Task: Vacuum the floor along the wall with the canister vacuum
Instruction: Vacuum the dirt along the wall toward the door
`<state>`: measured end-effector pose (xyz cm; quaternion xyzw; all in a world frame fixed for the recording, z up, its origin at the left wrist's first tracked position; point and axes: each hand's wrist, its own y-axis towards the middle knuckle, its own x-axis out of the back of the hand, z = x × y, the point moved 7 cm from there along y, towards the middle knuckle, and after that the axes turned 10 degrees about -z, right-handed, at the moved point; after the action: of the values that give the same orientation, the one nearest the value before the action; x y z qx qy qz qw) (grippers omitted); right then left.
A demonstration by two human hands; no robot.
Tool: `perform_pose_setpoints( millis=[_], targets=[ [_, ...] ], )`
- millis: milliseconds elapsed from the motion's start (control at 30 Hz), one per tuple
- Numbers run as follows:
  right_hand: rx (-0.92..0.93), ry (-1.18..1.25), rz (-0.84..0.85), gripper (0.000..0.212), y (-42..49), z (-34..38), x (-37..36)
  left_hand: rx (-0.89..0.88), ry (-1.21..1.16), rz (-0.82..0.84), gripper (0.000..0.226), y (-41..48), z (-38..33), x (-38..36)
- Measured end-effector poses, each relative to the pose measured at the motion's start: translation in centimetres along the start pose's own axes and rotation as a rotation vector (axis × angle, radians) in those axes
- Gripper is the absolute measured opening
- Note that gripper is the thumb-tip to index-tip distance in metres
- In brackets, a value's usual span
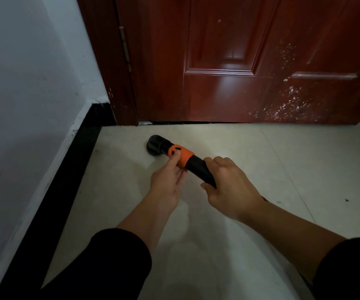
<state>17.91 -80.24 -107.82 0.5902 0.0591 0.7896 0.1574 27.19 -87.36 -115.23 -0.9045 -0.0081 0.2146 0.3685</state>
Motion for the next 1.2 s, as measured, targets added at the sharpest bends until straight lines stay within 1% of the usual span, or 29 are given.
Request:
perform_pose_setpoints(
  millis=[67,167,200,300,400,833,1067,1200],
  targets=[
    [-0.014,-0.022,0.017,0.035,-0.7,-0.6,0.7,0.018,0.001,0.006,0.039,-0.7,0.8,-0.5],
    [-0.024,-0.057,0.028,0.045,-1.6,-1.6,1.7,0.056,-0.004,0.024,0.021,-1.7,2.0,-1.5],
    [-0.025,-0.069,0.025,0.044,-1.9,-1.9,2.0,0.067,-0.007,0.028,0.019,-2.0,2.4,-1.9],
    [-0.039,-0.096,0.005,0.046,-2.5,-2.9,2.8,0.085,-0.023,0.029,0.028,-2.7,3.4,-2.8],
    [-0.07,-0.112,-0.001,0.043,-3.0,-3.9,3.4,0.1,-0.028,0.033,0.033,-3.2,4.2,-4.0],
    [-0.159,-0.175,-0.025,0.046,-6.0,-8.2,5.9,0.164,0.053,0.076,0.036,-5.3,8.0,-7.4],
    [-0.196,-0.153,-0.022,0.038,-8.3,-10.3,7.3,0.197,0.096,0.102,0.034,-6.3,10.7,-7.9],
    [-0.19,-0.138,-0.015,0.032,-8.9,-10.2,7.7,0.199,0.105,0.099,0.036,-6.8,10.9,-7.6]
  ],
)
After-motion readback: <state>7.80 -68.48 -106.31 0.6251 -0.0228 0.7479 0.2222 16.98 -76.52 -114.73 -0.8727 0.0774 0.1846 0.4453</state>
